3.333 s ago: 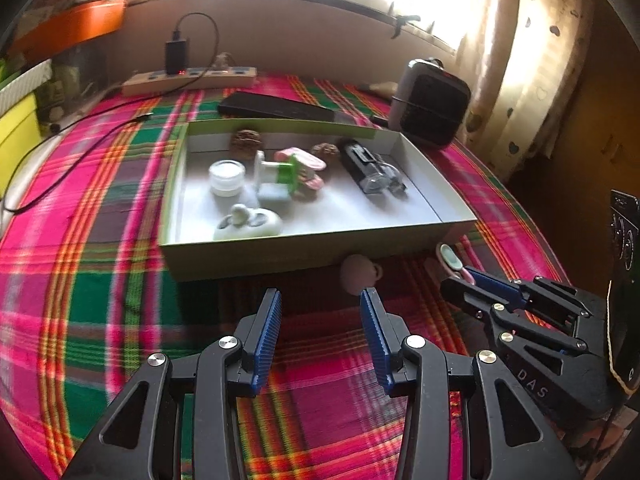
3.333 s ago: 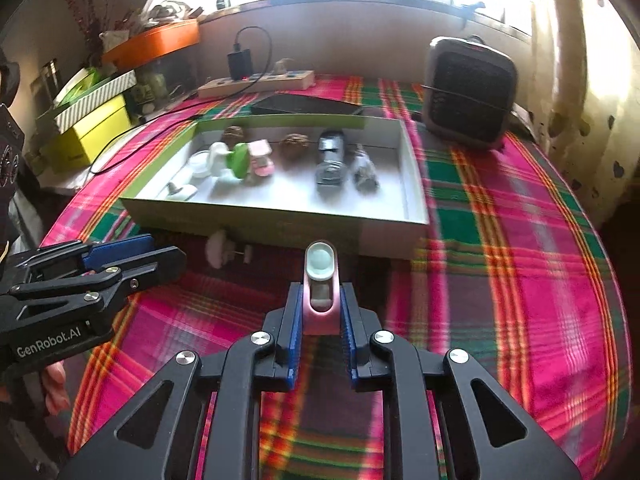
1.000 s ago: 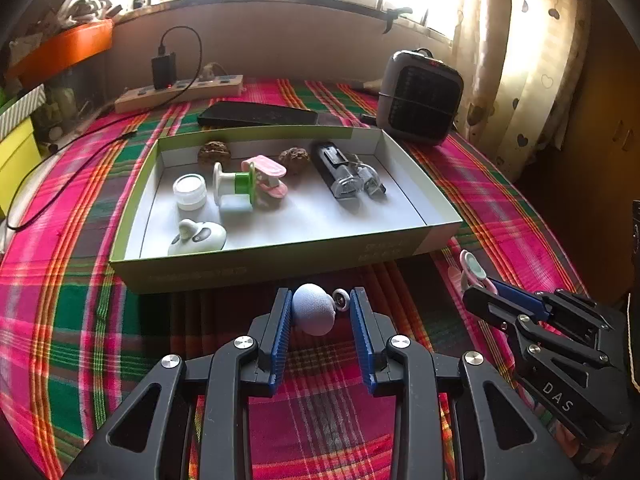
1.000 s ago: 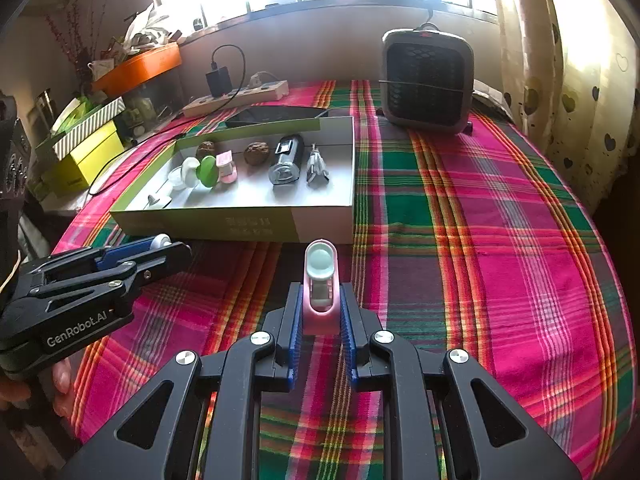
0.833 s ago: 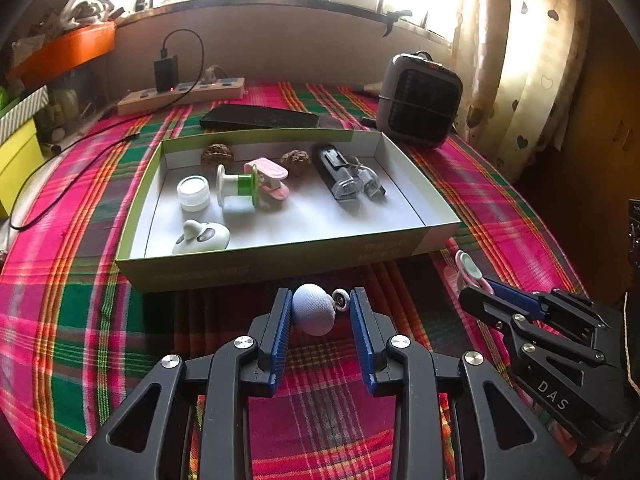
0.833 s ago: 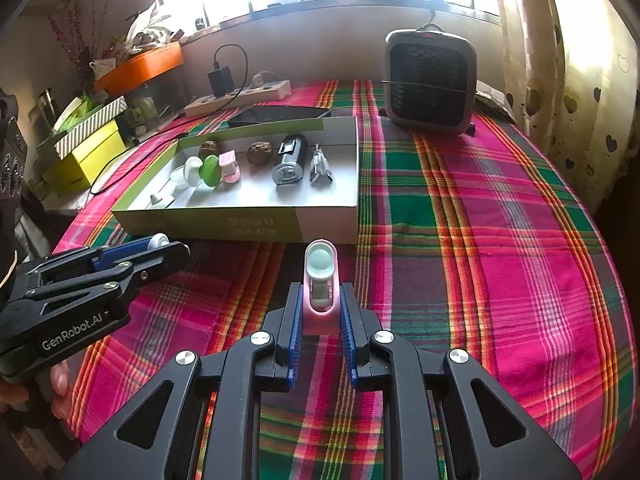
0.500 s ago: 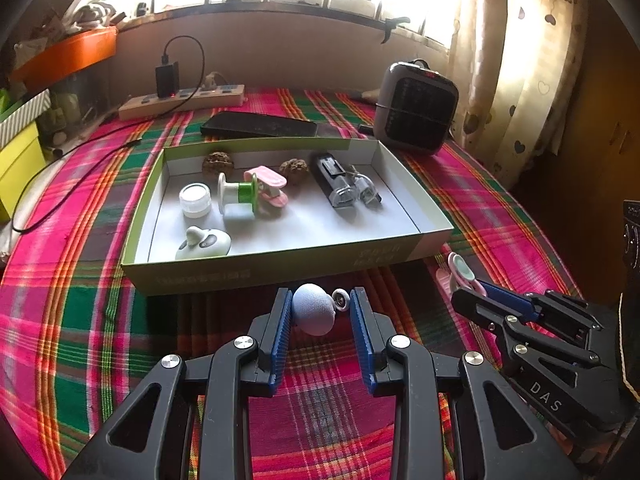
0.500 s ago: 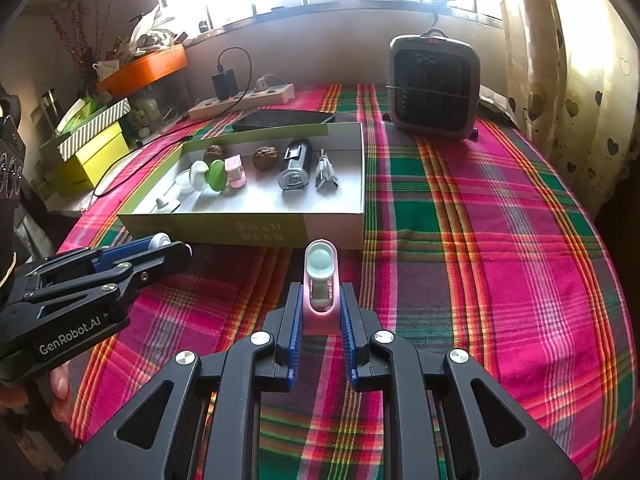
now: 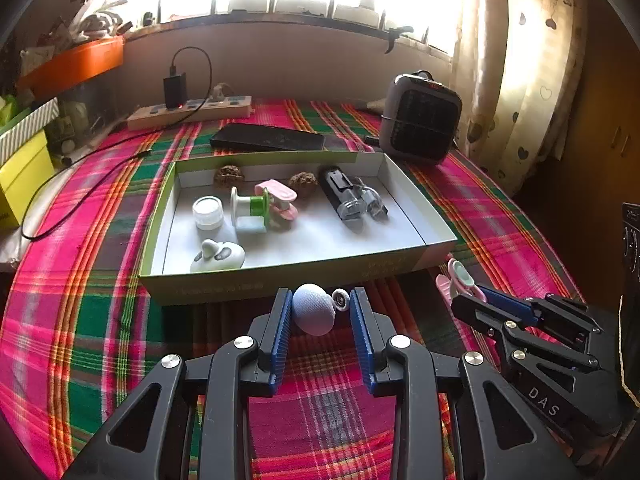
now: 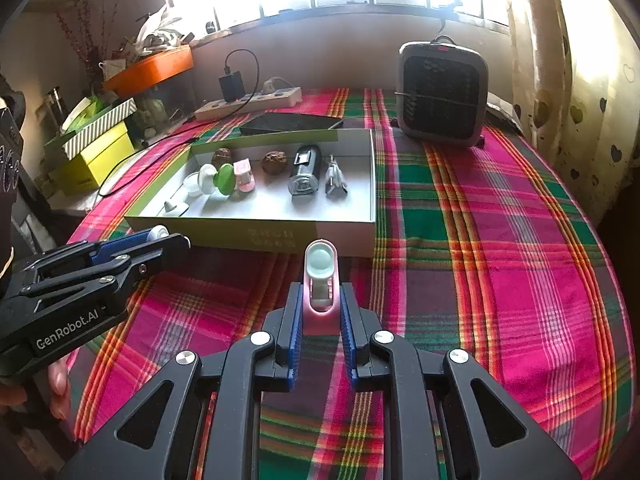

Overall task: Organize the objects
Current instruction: 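Lift the white ball and pink-white device and carry them toward the tray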

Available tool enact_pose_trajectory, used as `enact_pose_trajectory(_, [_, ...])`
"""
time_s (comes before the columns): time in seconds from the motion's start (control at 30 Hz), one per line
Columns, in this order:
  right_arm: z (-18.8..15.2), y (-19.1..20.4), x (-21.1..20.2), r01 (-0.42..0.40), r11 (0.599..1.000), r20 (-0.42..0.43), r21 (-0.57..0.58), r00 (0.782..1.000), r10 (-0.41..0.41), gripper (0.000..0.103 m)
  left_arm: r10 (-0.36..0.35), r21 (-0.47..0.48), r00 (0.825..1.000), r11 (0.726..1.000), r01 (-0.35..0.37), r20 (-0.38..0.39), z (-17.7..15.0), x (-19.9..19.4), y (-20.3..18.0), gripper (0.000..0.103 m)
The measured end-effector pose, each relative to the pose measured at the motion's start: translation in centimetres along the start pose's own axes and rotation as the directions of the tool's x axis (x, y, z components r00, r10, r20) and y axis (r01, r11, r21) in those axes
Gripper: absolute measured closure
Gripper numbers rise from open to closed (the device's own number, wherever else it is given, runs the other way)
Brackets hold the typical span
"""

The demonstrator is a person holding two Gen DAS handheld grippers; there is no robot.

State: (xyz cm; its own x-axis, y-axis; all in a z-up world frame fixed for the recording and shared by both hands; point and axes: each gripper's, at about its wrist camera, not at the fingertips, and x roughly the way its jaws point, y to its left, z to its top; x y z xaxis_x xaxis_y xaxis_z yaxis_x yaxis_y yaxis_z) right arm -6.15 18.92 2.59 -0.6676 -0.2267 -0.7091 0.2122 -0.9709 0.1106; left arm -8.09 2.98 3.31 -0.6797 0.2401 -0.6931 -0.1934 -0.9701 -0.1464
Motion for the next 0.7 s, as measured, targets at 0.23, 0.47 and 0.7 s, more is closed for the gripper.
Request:
enact_pose_trajectory(0.23, [0.2,0.2,-0.1,-0.006,1.000,0.007,-0.006,1.000,0.006,0.084,0.003,0.003,1.000,1.000,-0.003,0.009,0.2,-0.2,0.0,0.075])
enact_pose_trajectory(0.47, [1.0,0.8,-0.3,-0.015,1.000,0.031,-0.023,0.999,0.016,0.084,0.007,0.007,1.000,1.000,-0.007,0.027,0.7,-0.5,0.1,0.075])
enact_pose_trajectory(0.7, [2.2,1.2,0.1,-0.019,0.999,0.041,-0.048,0.999,0.020,0.084,0.019,0.009,0.999,1.000,-0.019,0.043,1.5,-0.4,0.4,0.075])
